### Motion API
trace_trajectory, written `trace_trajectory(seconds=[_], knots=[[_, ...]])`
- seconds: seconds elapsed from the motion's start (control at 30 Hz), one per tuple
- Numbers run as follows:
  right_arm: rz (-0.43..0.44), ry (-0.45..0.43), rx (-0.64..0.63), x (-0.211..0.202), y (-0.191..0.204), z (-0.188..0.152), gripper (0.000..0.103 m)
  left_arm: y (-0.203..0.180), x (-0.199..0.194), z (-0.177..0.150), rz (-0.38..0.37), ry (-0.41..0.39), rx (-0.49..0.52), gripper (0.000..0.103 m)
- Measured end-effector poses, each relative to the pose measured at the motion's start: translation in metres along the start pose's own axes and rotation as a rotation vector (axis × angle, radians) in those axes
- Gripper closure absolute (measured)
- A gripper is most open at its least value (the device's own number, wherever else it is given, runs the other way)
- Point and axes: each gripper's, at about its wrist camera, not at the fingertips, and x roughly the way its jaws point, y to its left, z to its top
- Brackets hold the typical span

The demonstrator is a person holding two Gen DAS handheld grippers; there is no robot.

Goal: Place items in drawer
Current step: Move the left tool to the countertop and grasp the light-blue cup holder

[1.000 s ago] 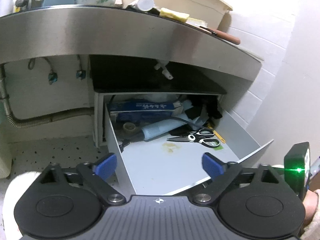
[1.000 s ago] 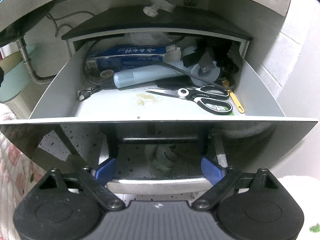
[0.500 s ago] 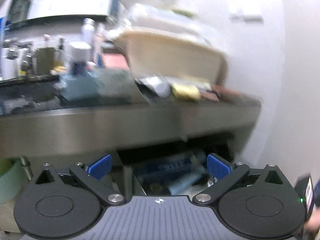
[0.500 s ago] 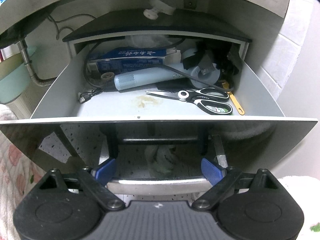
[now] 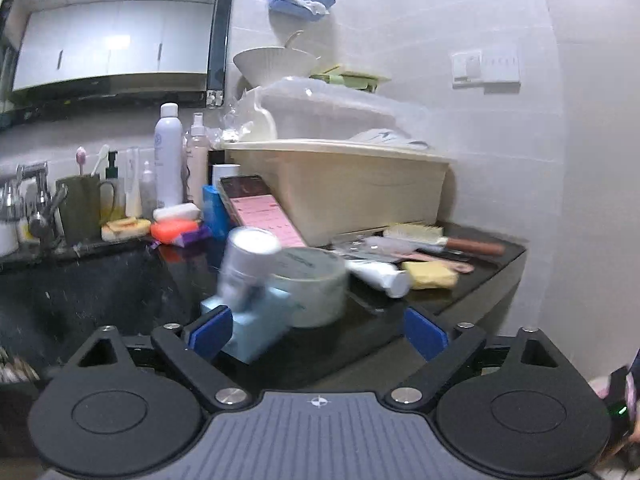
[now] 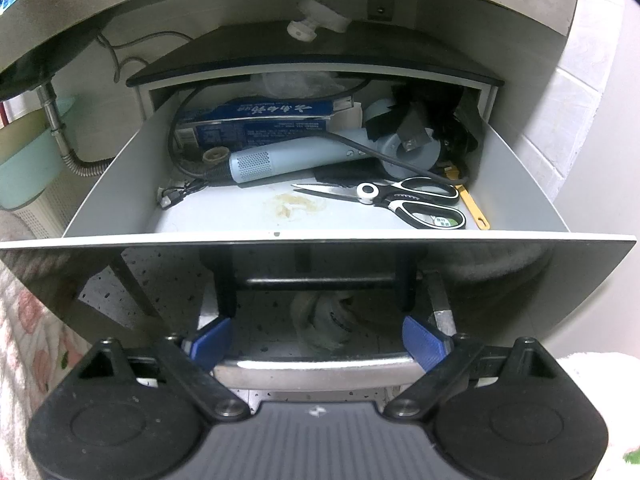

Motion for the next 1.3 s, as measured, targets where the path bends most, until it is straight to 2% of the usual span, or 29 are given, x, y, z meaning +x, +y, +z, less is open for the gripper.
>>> trace_trajectory(seconds=[0.13, 0.37, 0.43, 0.53, 0.63, 0.7, 0.77, 0.8, 0.87, 0.93, 1.03, 1.17, 1.3], knots=[[-0.001, 0.002, -0.001, 0.0, 0.0, 0.0, 0.011, 0.028, 0.02, 0.003, -0.009, 0.052, 0.034, 0.017], [-0.003, 0.004, 0.002, 0.0, 0.002, -0.001, 0.011, 0.06, 0.053, 0.0, -0.035, 0.105, -0.016, 0.017], [-0.003, 0.005, 0.002, 0.0, 0.002, 0.001, 0.011, 0.066, 0.059, 0.0, -0.061, 0.105, -0.056, 0.017], [-0.003, 0.005, 0.001, -0.001, 0.002, 0.001, 0.011, 0.064, 0.068, 0.0, -0.04, 0.111, -0.042, 0.016], [-0.003, 0.004, 0.001, -0.001, 0.002, 0.0, 0.011, 0.062, 0.074, -0.002, -0.06, 0.123, -0.056, 0.017], [-0.003, 0.004, 0.002, -0.001, 0.002, 0.0, 0.011, 0.059, 0.076, -0.003, -0.066, 0.127, -0.064, 0.023], [-0.002, 0.004, 0.0, 0.0, 0.001, 0.001, 0.011, 0.054, 0.075, -0.004, -0.04, 0.122, -0.045, 0.04], [-0.002, 0.004, 0.0, 0.0, 0.001, 0.001, 0.011, 0.053, 0.075, -0.004, -0.031, 0.122, -0.042, 0.045], [-0.002, 0.003, 0.001, 0.0, 0.001, 0.001, 0.011, 0.05, 0.072, -0.003, -0.023, 0.127, -0.049, 0.052], [-0.002, 0.001, 0.001, 0.0, 0.001, 0.001, 0.011, 0.047, 0.07, -0.002, -0.026, 0.137, -0.049, 0.054], [-0.002, 0.001, 0.0, 0.001, 0.001, 0.0, 0.011, 0.041, 0.069, -0.002, -0.021, 0.148, -0.032, 0.055], [-0.001, 0.0, 0.001, 0.001, 0.001, 0.0, 0.011, 0.04, 0.073, -0.002, -0.01, 0.138, -0.038, 0.049], [-0.001, -0.001, 0.002, 0.001, 0.001, 0.0, 0.011, 0.041, 0.082, 0.0, -0.014, 0.131, -0.059, 0.048]])
